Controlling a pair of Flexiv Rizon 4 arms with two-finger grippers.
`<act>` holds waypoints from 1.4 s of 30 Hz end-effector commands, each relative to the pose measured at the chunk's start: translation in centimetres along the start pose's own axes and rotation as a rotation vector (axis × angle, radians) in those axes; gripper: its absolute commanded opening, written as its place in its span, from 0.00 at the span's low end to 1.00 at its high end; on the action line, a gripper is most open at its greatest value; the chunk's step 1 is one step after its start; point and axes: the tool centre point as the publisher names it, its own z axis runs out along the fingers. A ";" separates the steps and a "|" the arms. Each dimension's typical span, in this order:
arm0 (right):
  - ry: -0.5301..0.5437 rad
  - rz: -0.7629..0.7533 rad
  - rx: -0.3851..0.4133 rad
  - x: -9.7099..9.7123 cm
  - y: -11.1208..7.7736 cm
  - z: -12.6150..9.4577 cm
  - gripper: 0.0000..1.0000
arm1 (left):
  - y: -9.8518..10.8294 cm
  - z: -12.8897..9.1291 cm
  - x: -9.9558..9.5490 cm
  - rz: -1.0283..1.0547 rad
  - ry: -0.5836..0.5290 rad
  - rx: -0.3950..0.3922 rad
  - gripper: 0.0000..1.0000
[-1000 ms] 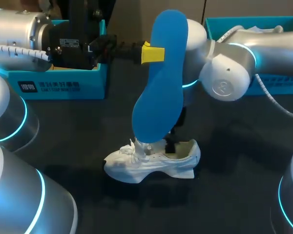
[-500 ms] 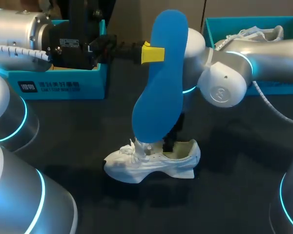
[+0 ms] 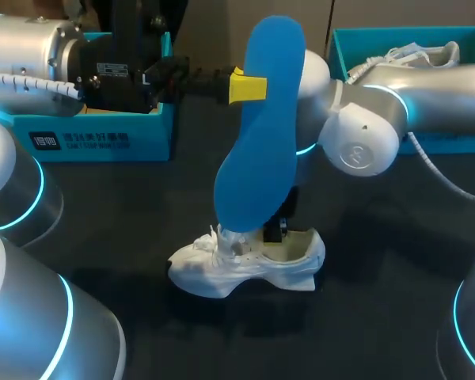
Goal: Take the shoe out of the shoebox, open the shoe tongue, remove and reinsert the insole, then place the shoe into the shoebox
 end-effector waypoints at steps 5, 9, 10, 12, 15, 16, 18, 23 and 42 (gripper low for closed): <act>0.010 -0.006 0.036 0.6 0.2 -3.0 0.00 | 0.0 0.1 -0.1 0.000 0.001 0.001 0.00; 0.020 -0.010 0.048 0.9 0.2 -4.2 0.00 | 0.0 0.1 -0.1 0.000 0.001 0.001 0.00; 0.027 -0.009 0.049 1.0 0.3 -4.5 0.00 | 0.0 0.1 -0.1 0.000 0.001 0.001 0.00; 0.041 -0.003 0.047 1.3 0.4 -5.0 0.00 | 0.0 0.1 -0.1 0.000 0.001 0.001 0.00; 0.060 0.015 0.026 1.6 0.6 -5.5 0.00 | 0.0 0.1 -0.1 0.000 0.001 0.001 0.00; 0.064 0.020 0.024 1.8 0.7 -5.6 0.00 | 0.0 0.1 -0.1 0.000 0.001 0.001 0.00; 0.059 0.028 0.019 2.0 0.9 -5.9 0.00 | 0.0 0.1 -0.1 0.000 0.001 0.001 0.00; 0.059 0.028 0.019 2.0 0.9 -5.9 0.00 | 0.0 0.1 -0.1 0.000 0.001 0.001 0.00; 0.048 0.637 -0.285 4.0 -0.1 -5.9 0.00 | 0.0 0.1 -0.1 0.000 0.001 0.001 0.00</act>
